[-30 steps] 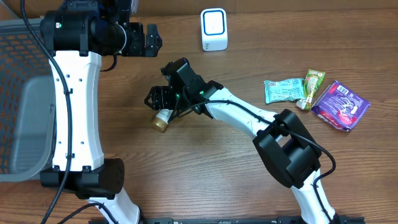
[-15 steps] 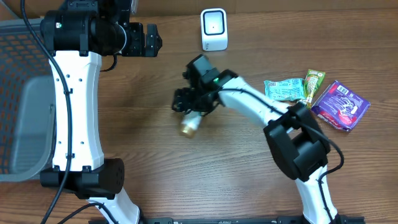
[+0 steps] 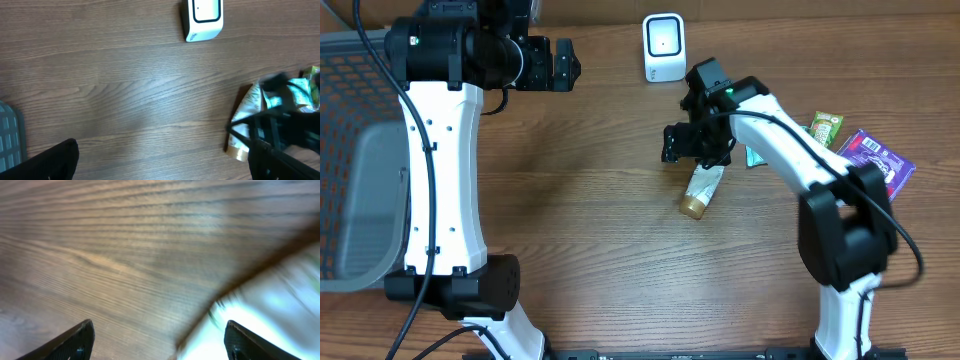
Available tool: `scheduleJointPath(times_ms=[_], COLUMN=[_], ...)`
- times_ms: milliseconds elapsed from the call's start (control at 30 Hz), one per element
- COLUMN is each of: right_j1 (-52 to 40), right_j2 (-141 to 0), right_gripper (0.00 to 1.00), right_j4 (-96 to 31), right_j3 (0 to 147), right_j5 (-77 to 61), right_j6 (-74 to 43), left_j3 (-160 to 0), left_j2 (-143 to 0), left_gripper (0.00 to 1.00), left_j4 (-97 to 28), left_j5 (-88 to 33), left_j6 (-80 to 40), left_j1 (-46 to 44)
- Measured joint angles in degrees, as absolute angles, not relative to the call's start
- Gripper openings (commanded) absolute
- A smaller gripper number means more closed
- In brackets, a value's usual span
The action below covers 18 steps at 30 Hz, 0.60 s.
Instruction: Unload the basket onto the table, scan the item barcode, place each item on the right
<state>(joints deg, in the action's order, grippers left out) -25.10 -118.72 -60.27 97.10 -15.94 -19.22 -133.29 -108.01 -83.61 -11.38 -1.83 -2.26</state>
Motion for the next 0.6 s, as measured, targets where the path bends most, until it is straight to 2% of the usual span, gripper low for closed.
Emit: scheduleJointPath(times_ms=[200,267,333,600], right_j1=[-24.4,-23.9,-23.5,-23.4], right_j2=[-114.0,-114.3,-114.5,-115.8], right_gripper=[0.85,0.79,0.76,0.77], right_j4=[-67.1,-67.6,-65.9,-54.3], right_j3=[98.0,97.7,96.5,86.3], right_j5=[-7.3,-5.6,-4.5,-4.6], right_j6=[-28.6,-31.1,-32.8,-35.6], left_j3=[-133.3,-133.3,-133.3,-133.3], left_j2=[-108.0,-108.0,-108.0,-108.0], left_gripper=[1.0,1.0,1.0,1.0], left_j4=[-83.6,-83.6,-83.6,-83.6], left_j5=[-11.4,-11.4,-11.4,-11.4], left_j6=[-1.8,-1.8,-1.8,-1.8], left_j1=[-2.3,-2.3,-2.3,-2.3])
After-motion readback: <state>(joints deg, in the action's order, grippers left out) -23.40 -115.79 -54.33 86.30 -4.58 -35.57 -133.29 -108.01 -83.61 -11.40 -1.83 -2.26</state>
